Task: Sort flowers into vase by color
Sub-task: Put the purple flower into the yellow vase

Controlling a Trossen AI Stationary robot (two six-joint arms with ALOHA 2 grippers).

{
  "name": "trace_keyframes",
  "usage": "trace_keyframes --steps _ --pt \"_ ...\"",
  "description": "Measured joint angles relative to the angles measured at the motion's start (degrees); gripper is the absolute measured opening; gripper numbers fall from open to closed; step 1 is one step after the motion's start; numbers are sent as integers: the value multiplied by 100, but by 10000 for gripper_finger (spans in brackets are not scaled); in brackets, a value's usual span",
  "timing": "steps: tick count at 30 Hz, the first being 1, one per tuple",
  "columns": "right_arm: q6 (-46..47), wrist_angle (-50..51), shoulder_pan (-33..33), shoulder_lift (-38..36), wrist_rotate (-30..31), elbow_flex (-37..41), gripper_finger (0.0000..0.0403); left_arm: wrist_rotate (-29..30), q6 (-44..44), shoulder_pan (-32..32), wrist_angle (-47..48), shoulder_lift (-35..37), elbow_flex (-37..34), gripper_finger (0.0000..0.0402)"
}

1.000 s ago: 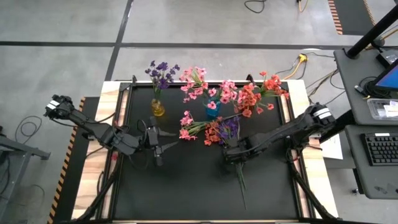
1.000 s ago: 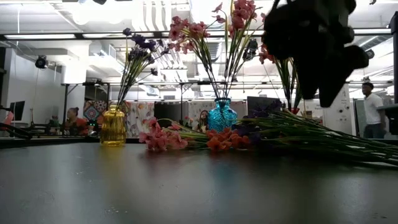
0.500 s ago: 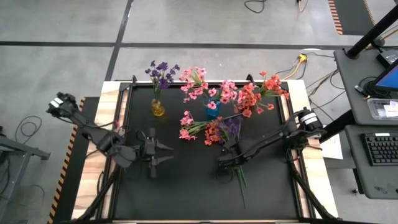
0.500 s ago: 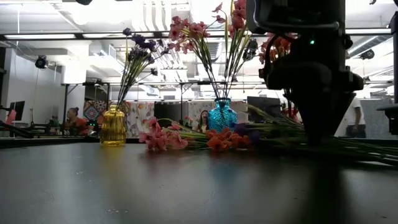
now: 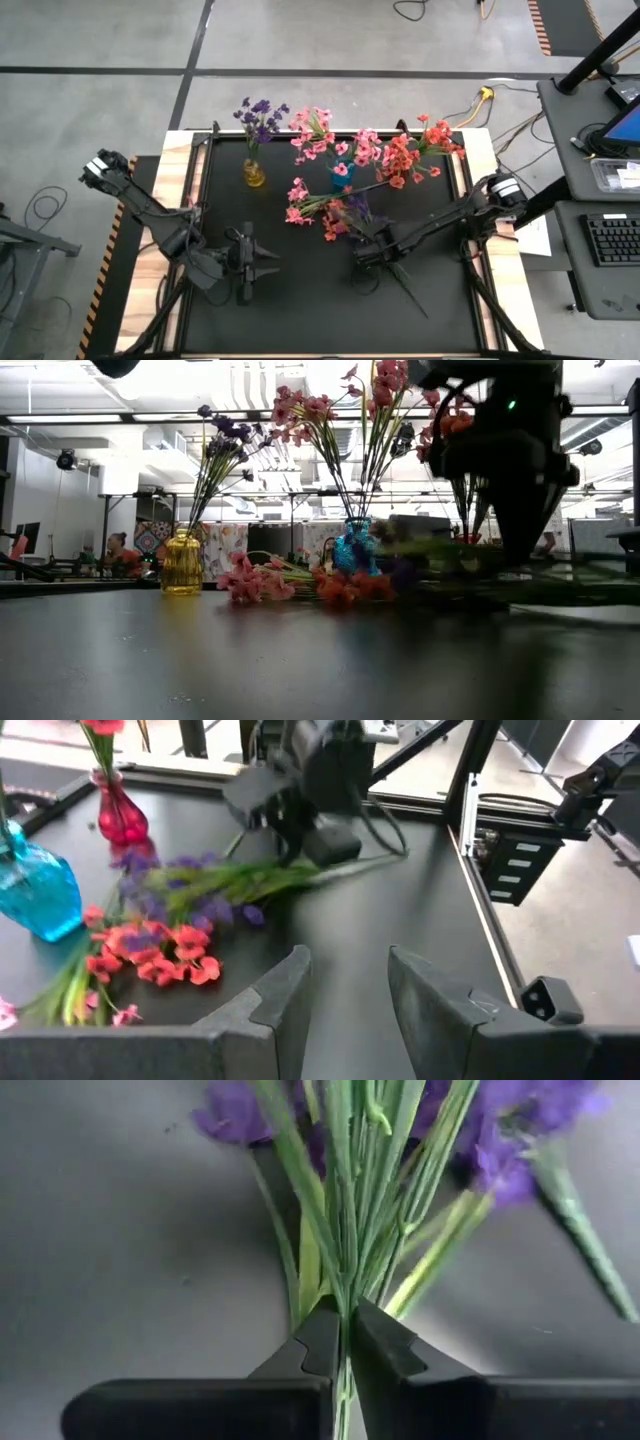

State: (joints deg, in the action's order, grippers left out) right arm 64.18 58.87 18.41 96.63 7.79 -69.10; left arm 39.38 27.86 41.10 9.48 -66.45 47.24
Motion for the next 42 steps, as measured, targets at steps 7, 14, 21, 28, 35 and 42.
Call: trace_keyframes --steps 7,14,21,28,35,42 --pt "-268 261 160 -775 322 0 14 5 584 204 -108 -468 -2 120" --pt "-1027 124 476 -1546 717 0 13 9 730 276 -845 -1093 -2 120" --pt "-1969 -1059 876 -1940 887 100 13 9 719 274 -1519 -1503 -2 120" --pt "-3321 -3320 1077 -1969 1152 671 13 20 284 274 -2526 -1908 -2 120" --pt "-3785 -4915 1076 -1973 2082 1314 13 46 -198 276 -3356 -2278 -2 120" --pt "-1640 -2303 1018 -1917 1978 1226 13 48 -186 346 -3349 -2250 -2 120"
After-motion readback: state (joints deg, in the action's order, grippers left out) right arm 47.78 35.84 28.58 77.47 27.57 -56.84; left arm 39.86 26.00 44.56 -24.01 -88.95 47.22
